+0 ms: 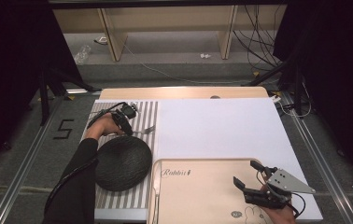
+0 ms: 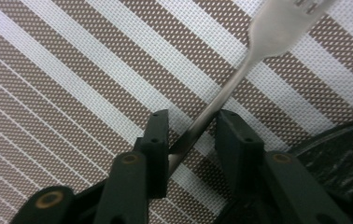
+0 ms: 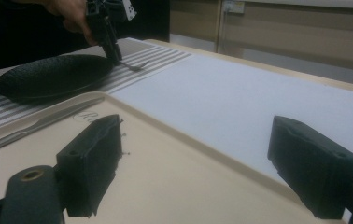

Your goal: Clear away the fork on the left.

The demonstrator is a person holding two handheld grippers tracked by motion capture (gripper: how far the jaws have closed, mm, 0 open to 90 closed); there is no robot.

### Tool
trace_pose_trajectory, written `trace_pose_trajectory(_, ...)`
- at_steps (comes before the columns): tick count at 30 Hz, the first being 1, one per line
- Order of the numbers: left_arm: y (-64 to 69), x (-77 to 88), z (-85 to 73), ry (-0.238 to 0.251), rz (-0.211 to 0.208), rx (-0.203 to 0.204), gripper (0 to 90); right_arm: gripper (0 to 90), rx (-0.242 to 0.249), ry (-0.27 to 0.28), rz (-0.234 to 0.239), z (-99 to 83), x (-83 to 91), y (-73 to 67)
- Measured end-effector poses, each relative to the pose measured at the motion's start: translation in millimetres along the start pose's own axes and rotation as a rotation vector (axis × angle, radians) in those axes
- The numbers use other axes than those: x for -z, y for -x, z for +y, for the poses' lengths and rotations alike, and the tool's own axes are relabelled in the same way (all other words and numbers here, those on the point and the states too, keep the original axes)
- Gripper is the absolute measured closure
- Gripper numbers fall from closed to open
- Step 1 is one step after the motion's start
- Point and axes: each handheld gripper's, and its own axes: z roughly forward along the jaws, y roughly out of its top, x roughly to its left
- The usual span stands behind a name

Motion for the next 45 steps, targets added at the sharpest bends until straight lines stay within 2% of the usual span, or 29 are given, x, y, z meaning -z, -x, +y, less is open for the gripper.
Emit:
trace_pose_trajectory(5, 1.1, 0.1, -0.4, 0.005, -0.007, -0.009, 70.2, 18.5, 0.001, -0.001, 0.001, 0.0, -0.3, -0.1)
trace_pose_trajectory(8, 3.2, 0.2, 0.6, -0.002, -0.007, -0.03, 74.8, 18.6, 0.003, -0.004, 0.003, -0.1, -0.3, 0.0)
trace_pose_trajectory(16, 6.5, 0.4, 2.8, -0.019, -0.007, -0.045, 82.4, 18.7, 0.003, -0.002, 0.003, -0.2, -0.4, 0.1)
trace_pose_trajectory(21, 4.8, 0.8, 1.6, -0.011, -0.015, -0.006, 83.2, 18.8, -0.001, 0.0, 0.002, 0.0, -0.3, 0.2)
trace_pose_trajectory(23, 5.2, 1.7, 1.8, -0.005, 0.024, 0.011, 83.3, 18.8, -0.004, -0.001, 0.0, -0.2, -0.5, 0.5)
trace_pose_trajectory(26, 1.7, 7.0, 1.3, 0.015, 0.056, 0.064, 83.4, 18.8, -0.005, -0.001, -0.002, -0.3, -0.5, 0.7)
trace_pose_trajectory(31, -6.6, 27.1, -1.1, 0.062, 0.137, 0.138, 83.4, 18.8, -0.005, -0.001, -0.004, -0.3, -0.2, 0.6)
trace_pose_trajectory(33, -8.5, 35.3, -3.0, 0.085, 0.147, 0.157, 83.4, 18.8, -0.002, -0.001, -0.004, -0.1, 0.1, 0.0)
trace_pose_trajectory(35, -8.1, 43.7, -4.4, 0.104, 0.161, 0.156, 83.4, 18.8, 0.0, 0.002, -0.003, 0.2, 0.4, -0.4)
trace_pose_trajectory(38, -6.0, 54.8, -6.5, 0.151, 0.145, 0.185, 83.4, 18.8, -0.003, 0.001, -0.004, 0.0, 0.6, 0.5)
trace_pose_trajectory(39, -5.1, 57.5, -7.0, 0.167, 0.117, 0.207, 83.4, 18.8, -0.003, -0.001, -0.005, 0.0, 0.9, 0.5)
trace_pose_trajectory(43, 4.0, 66.5, -8.6, 0.232, 0.043, 0.24, 83.4, 18.8, 0.001, 0.004, -0.004, 0.6, 1.7, -0.3)
trace_pose_trajectory(44, 6.3, 68.4, -8.9, 0.245, 0.031, 0.236, 83.4, 18.8, 0.0, 0.006, -0.005, 0.7, 1.9, 0.0)
trace_pose_trajectory(45, 10.7, 71.1, -9.4, 0.27, -0.002, 0.236, 83.4, 18.8, -0.004, 0.004, -0.005, 0.6, 2.0, 0.2)
